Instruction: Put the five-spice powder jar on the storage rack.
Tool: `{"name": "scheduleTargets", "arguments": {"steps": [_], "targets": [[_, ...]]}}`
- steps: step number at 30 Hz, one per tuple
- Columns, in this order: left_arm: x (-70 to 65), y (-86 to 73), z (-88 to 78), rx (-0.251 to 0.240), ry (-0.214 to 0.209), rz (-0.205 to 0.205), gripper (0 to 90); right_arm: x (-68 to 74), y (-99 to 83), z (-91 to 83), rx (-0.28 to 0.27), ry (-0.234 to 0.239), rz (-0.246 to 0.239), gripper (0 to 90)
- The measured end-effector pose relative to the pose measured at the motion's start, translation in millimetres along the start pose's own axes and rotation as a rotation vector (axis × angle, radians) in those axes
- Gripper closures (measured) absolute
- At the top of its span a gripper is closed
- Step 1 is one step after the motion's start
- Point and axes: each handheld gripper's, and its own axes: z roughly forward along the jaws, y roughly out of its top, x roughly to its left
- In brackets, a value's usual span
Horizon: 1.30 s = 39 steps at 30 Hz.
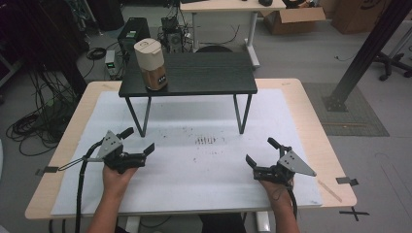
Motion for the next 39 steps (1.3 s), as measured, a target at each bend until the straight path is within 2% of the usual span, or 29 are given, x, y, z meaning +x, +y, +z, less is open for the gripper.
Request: {"name": "scheduleTargets", "arguments": {"steps": [10,15,24,30,36,39], "targets": [[0.3,-10.8,-0.5,-0.024,0.017,-0.01,0.5,0.0,0.0,0.1,0.001,0.001,0.0,0.0],[0.3,-19.2,-1.1,-0.028,0.021,-0.029,0.3,-0.1,0.0,0.1,0.0,0.001,0.001,0.0],[-0.4,-27.5,-5.0,-0.081,0.038,-0.043,0.3,0.0,0.1,0.3,0.003,0.001,-0.001,0.0],[-2.2,-29.3,-7.2,-0.107,0.042,-0.025,0.3,0.0,0.1,0.3,0.003,0.001,-0.001,0.0],[-4.6,-32.5,-11.8,-0.164,0.052,-0.01,0.3,0.0,0.0,0.3,0.003,0.0,-0.001,0.0],[-5.0,-32.6,-12.0,-0.165,0.051,-0.003,0.3,0.1,0.0,0.1,0.002,0.0,-0.002,0.0]]}}
